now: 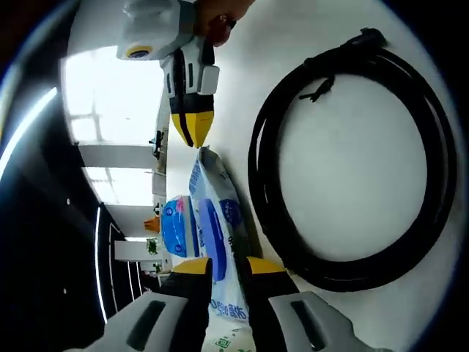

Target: Arrange the tabletop items into an orderly group along one side of the table until the central work area is clear of visible clutter.

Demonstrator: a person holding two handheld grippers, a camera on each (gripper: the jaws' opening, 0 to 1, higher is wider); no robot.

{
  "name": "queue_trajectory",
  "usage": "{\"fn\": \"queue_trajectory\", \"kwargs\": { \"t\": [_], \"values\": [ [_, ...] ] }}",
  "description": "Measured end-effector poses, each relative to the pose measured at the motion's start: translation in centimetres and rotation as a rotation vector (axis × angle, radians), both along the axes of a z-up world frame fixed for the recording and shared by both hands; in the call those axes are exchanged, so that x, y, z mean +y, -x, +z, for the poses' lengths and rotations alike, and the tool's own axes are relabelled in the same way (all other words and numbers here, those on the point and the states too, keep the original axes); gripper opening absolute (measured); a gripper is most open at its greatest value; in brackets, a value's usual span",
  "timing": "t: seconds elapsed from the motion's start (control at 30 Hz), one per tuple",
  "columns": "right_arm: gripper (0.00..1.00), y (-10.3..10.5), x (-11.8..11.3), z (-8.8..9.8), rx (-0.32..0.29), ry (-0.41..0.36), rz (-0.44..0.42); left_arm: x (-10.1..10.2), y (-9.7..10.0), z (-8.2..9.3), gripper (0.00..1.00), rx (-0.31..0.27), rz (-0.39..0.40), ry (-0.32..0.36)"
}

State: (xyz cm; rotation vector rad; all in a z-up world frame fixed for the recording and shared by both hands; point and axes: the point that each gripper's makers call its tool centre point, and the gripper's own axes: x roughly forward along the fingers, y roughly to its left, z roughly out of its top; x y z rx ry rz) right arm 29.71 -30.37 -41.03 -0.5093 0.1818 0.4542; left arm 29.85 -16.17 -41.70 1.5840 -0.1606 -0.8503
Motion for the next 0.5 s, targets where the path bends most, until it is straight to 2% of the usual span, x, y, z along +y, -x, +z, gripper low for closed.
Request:
{"fn": "queue_trajectory", "kwargs": {
  "t": [0.13,0.2,0.27,0.4,0.43,0.5],
  "values": [
    [0.06,0.3,-0.1,0.3,-0.001,-0.013,-0.004,0.1,0.3,1.2,0.18,0.001,0.000,0.038],
    [0.06,0.4,0.0,0.5,-0.002,-0.014,-0.004,-0.1,0.3,2.5,0.19,0.006,0.007,0.136],
    [0.05,0.5,0.0,0.8,-0.006,-0.017,-0.005,-0.3,0.4,3.9,0.19,0.050,0.011,0.276],
    [0.06,0.6,0.4,1.4,-0.010,-0.038,0.001,-0.2,0.5,5.8,0.19,0.174,0.014,0.450],
    [0.06,0.6,0.4,1.4,-0.011,-0.039,0.002,-0.1,0.4,5.9,0.19,0.181,0.015,0.460],
    [0.06,0.7,0.5,1.8,-0.014,-0.046,0.002,-0.2,0.5,6.1,0.20,0.253,0.008,0.511]
  ]
}}
